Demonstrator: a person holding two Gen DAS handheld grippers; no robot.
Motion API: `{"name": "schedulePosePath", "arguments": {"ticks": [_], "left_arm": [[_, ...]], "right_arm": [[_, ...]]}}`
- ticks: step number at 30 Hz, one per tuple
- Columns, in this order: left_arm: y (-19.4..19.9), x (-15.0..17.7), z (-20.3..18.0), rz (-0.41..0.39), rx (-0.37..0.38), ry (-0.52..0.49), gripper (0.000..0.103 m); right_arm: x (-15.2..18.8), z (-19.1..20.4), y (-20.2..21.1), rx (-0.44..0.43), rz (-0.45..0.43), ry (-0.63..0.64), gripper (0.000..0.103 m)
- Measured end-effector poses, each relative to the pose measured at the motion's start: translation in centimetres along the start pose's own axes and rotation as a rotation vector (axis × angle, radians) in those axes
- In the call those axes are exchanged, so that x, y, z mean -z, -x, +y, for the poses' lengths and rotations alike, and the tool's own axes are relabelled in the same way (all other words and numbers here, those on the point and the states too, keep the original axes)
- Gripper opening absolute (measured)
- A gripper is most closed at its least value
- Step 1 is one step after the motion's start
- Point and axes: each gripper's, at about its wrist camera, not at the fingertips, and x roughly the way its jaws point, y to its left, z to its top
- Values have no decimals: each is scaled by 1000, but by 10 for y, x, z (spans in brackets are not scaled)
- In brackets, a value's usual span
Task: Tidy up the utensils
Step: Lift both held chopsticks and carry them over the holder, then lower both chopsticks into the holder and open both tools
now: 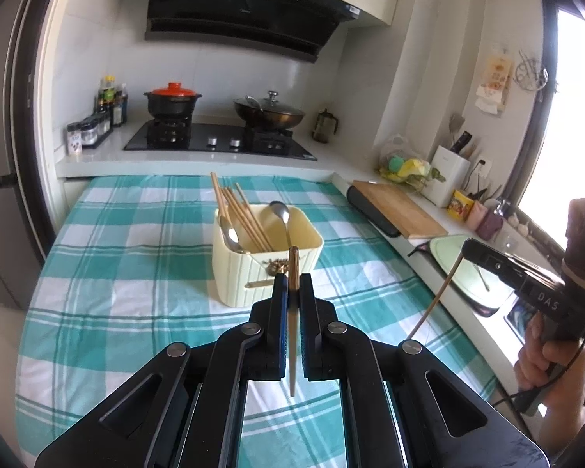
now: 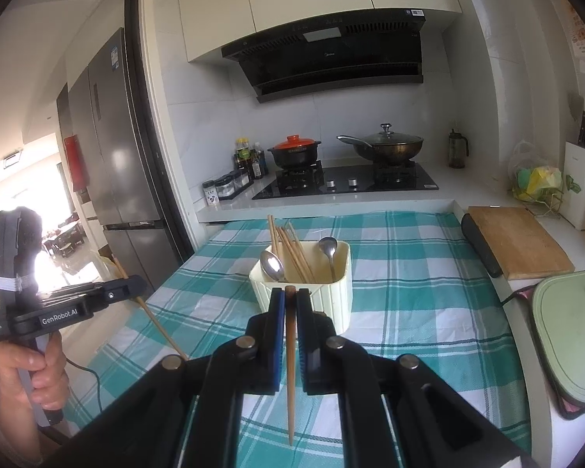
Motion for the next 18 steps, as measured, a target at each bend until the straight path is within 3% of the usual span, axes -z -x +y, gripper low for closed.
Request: {"name": "schedulePosePath", "arguments": {"ticks": [9, 18], "left_arm": [[4, -59, 9, -88, 2, -1, 3], [-20, -129, 14, -167, -21, -1, 3]], "right_arm": [[-47, -3, -13, 16, -50, 50, 6], [-123, 6, -41, 33, -135, 131, 6]]}}
